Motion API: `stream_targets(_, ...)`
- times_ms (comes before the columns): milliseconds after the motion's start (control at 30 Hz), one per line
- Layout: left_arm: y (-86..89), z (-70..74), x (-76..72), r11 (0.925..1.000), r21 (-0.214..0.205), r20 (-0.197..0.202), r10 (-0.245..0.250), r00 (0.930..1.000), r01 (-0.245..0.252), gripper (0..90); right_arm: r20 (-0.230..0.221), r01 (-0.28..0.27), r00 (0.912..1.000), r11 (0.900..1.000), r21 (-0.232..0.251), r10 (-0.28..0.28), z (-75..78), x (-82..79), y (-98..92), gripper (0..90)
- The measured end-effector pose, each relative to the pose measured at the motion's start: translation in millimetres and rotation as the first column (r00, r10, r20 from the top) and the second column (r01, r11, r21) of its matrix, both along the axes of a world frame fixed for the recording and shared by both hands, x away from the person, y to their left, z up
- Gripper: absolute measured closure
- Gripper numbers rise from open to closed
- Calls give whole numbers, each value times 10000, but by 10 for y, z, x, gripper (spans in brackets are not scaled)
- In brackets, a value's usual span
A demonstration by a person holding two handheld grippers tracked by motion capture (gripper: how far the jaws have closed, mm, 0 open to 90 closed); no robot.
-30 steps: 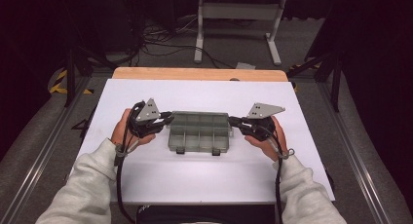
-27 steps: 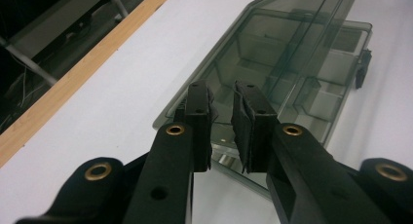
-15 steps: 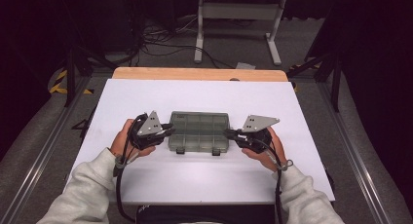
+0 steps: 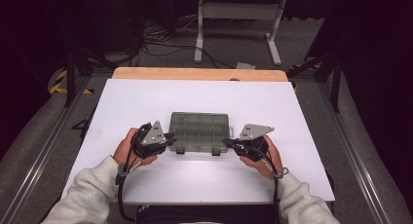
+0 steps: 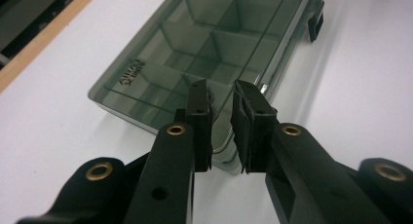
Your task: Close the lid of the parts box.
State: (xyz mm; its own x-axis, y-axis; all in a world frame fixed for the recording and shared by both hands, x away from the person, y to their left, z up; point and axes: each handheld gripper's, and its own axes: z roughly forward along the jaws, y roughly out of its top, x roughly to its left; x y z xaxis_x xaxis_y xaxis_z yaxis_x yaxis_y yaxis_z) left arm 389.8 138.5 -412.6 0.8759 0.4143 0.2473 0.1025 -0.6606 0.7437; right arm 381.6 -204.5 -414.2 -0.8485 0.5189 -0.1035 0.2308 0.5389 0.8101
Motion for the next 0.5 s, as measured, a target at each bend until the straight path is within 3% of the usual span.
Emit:
stream_targets(300,-12,-110,-6,10000,-51,-211,33,9998,-34,816,-134,170,9998,9998,-66,-171,-85,-7,1,893)
stream_targets(367,2,-149,16,9993,-316,-348,192,9992,-203,839,-122,176,9998,9998,-31,-176,-90,-11,-1,893)
stream_targets(500,21,-163,33,9987,-449,-445,235,9987,-255,862,-12,271,9996,9996,-32,-271,-99,-19,2,900)
